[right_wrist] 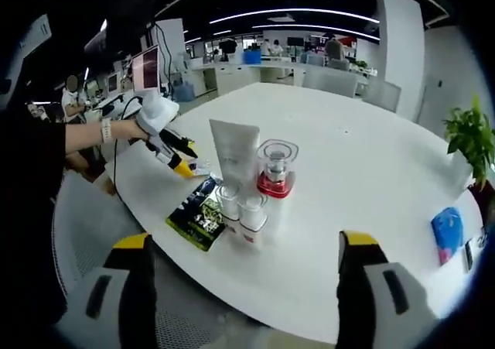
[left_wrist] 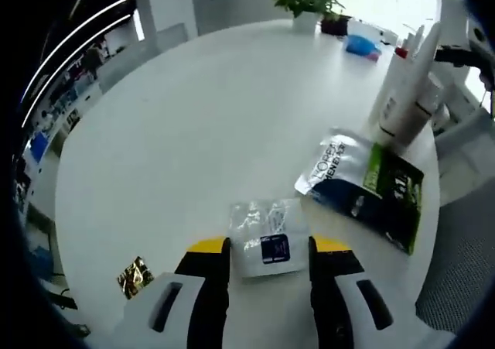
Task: Arrange the skincare products in the storage area until every visible bottle or jar stands upright without overlapping.
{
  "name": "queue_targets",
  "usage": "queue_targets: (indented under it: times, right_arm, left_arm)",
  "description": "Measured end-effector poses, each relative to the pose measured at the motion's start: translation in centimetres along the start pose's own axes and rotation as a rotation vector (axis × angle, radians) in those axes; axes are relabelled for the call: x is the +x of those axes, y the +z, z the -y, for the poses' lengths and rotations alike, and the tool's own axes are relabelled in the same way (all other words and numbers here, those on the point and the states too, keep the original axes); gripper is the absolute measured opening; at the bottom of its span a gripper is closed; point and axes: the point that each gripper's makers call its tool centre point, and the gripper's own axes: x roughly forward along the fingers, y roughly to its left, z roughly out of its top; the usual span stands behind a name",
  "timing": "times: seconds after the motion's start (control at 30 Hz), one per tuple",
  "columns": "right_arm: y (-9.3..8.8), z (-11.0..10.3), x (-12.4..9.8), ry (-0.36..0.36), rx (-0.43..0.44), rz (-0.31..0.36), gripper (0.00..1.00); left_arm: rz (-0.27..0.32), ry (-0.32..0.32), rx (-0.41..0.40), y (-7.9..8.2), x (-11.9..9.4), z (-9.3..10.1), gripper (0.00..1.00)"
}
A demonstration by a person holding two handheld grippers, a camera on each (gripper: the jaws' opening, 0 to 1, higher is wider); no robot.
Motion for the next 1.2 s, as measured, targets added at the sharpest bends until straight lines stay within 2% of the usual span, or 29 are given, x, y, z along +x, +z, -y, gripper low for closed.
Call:
queue_targets:
  times: [0.37, 0.53, 0.6, 0.63, 0.7, 0.73, 0.87, 0.93, 1.0, 1.2]
  right_arm:
    - [0.3, -0.1, -0.6, 0.003, -0.027, 0.016, 1.00]
    - [0.2, -0.4, -0.7, 0.015, -0.032, 0.019, 1.00]
    - [0.2, -0.6, -0.7, 0.023, -0.038, 0.020, 1.00]
    - [0.2, -0.7, -0.8, 0.024, -0.044, 0.024, 1.00]
    - [0.2, -0.7, -0.8, 0.026, -0.046, 0.025, 1.00]
    - [0.1, -0.8, -0.9, 0.027, -0.046, 0.025, 1.00]
    - [-0.1, -0.8, -0.9, 0.029, -0.051, 0.024, 1.00]
    - [-0.2, -0.8, -0.9, 0.032, -0.056, 0.023, 1.00]
    - [-0.3, -0.7, -0.9, 0.031, -0.060, 0.019, 1.00]
    - [-0.6, -0.7, -0.7, 0.030, -0.058, 0.009, 1.00]
  left_arm:
    - [-0.064, -0.105, 0.177, -1.7, -1.8, 3.4, 0.37]
    - [-0.086, -0.196, 0.306, -2.7, -2.3, 5.9, 0.37]
    - [-0.106, -0.240, 0.310, -3.2, -2.5, 7.0, 0.37]
    - [-0.098, -0.267, 0.325, -3.2, -2.6, 7.5, 0.37]
    - [-0.103, -0.299, 0.357, -3.4, -2.7, 8.4, 0.37]
    - [-0.108, -0.320, 0.404, -3.6, -2.7, 8.8, 0.38]
    - [-0.120, -0.352, 0.457, -4.2, -2.6, 9.7, 0.37]
    - [-0.122, -0.369, 0.509, -4.4, -2.5, 10.0, 0.37]
    - [-0.137, -0.378, 0.523, -4.8, -2.4, 10.2, 0.37]
    - [-0.128, -0.400, 0.541, -4.9, -2.1, 10.5, 0.37]
